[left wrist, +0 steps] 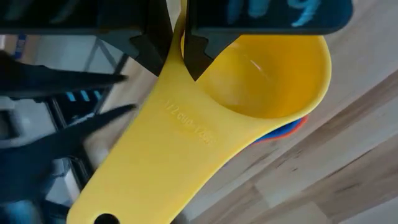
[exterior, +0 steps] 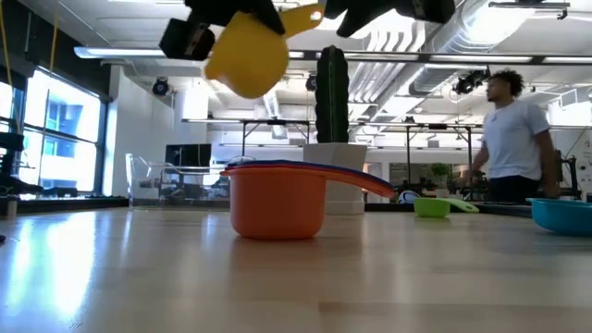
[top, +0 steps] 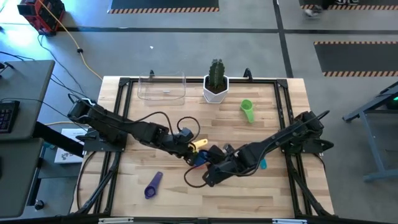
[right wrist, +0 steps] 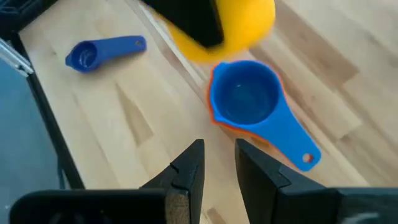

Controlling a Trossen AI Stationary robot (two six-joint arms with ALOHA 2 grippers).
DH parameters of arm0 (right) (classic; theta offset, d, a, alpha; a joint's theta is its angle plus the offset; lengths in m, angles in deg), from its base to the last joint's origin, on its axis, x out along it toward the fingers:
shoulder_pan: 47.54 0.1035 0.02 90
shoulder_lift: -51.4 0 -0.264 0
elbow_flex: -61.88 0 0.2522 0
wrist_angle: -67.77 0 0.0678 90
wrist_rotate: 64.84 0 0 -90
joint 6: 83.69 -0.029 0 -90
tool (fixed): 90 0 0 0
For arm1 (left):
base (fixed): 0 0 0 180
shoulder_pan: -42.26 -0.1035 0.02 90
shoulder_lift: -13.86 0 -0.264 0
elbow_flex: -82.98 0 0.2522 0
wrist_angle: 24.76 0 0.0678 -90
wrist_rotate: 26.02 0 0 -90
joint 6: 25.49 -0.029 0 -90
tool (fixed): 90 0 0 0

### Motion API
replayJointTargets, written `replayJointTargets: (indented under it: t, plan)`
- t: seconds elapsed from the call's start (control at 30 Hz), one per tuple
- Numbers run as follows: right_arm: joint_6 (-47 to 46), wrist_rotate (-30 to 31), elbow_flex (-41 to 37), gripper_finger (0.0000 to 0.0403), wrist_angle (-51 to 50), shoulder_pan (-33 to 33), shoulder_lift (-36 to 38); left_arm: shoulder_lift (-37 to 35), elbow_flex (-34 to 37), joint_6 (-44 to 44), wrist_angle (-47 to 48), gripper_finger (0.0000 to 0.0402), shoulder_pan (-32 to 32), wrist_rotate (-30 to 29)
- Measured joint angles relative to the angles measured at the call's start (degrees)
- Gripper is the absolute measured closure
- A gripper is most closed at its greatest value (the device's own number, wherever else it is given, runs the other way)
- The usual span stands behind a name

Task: Nest measuring cups in basket
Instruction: Stack the yellow measuring cup on top of the dark blue measuring cup

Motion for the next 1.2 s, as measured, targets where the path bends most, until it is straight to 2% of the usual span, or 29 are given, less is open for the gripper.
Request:
replayJointTargets:
  t: [0.37, 0.63, 0.9, 1.2]
  plan:
    - [0.9, 3.4, 2.8, 0.0323, -2.8, 1.6, 0.0, 7.6, 0.1, -0.1, -2.4, 0.0387, 0.6, -0.1]
    - [0.6, 3.5, 2.8, 0.0323, -4.0, 1.5, 0.0, 9.4, 0.0, -3.0, -4.8, 0.0387, -0.3, 0.3]
    - [0.6, 3.5, 2.8, 0.0323, -4.1, 1.5, 0.0, 12.0, 0.1, -4.1, -4.3, 0.0387, -1.5, 4.9]
    - [0.6, 3.5, 2.8, 0.0323, -4.2, 1.5, 0.0, 12.0, 0.1, -8.0, -3.0, 0.0387, -1.8, 4.9]
